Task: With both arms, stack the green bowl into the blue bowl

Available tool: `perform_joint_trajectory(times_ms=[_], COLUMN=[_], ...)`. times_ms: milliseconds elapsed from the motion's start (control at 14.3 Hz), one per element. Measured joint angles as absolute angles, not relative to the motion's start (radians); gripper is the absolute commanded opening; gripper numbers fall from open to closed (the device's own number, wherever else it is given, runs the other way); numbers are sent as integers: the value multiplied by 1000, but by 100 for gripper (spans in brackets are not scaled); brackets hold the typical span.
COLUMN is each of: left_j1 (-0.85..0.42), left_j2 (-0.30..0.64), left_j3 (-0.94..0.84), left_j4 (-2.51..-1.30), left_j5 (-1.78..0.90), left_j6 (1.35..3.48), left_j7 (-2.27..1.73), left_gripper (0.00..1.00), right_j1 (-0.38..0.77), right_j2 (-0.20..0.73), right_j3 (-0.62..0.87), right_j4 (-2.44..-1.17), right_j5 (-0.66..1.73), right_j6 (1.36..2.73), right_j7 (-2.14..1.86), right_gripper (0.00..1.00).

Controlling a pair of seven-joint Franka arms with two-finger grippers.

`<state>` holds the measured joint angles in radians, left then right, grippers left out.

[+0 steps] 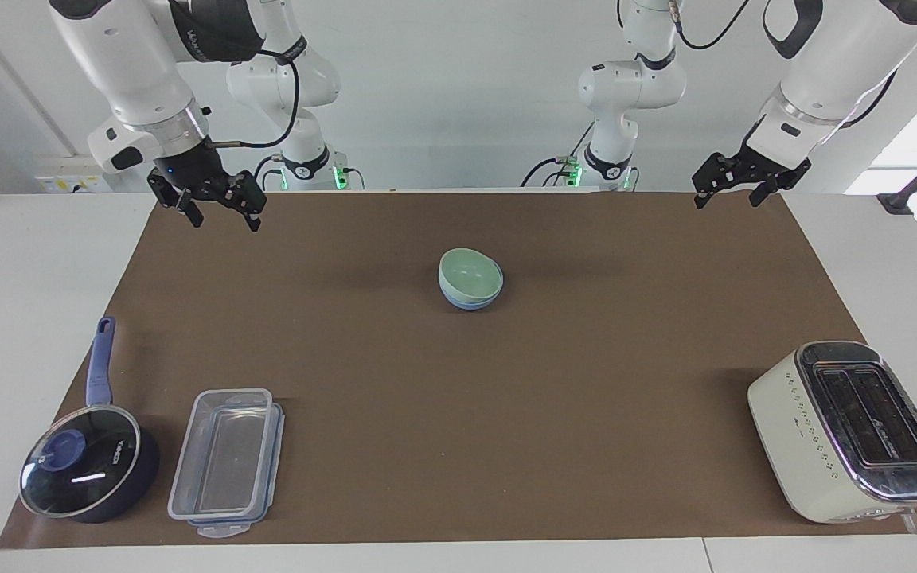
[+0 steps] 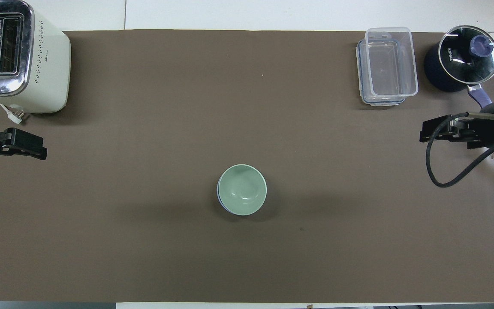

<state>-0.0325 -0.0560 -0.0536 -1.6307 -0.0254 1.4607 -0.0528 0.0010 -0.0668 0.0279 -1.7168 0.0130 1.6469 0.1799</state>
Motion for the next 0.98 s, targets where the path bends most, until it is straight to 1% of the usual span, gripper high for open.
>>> perform_joint_trajectory(times_ms=[280,631,981], left_j1=[-32,-32,-32], left_j2=[-56,-56,-56], left_j3=[-54,-54,-54], left_j4=[-1631,-1631,-1631], left_j5=[-25,-25,-25], left_j6=[1461,1461,1461], left_j7=[-53,-53,-53], left_gripper=[100,100,100], right_j1=[1,-3,-11], right_j2=[-57,-54,-42], right_j3=[28,27,26], right_j4=[-1695,-1658,-1657], right_j5=[-32,-33,-33], right_j6=[1644,1581,1570], right_j7=[147,147,147], right_gripper=[100,100,100])
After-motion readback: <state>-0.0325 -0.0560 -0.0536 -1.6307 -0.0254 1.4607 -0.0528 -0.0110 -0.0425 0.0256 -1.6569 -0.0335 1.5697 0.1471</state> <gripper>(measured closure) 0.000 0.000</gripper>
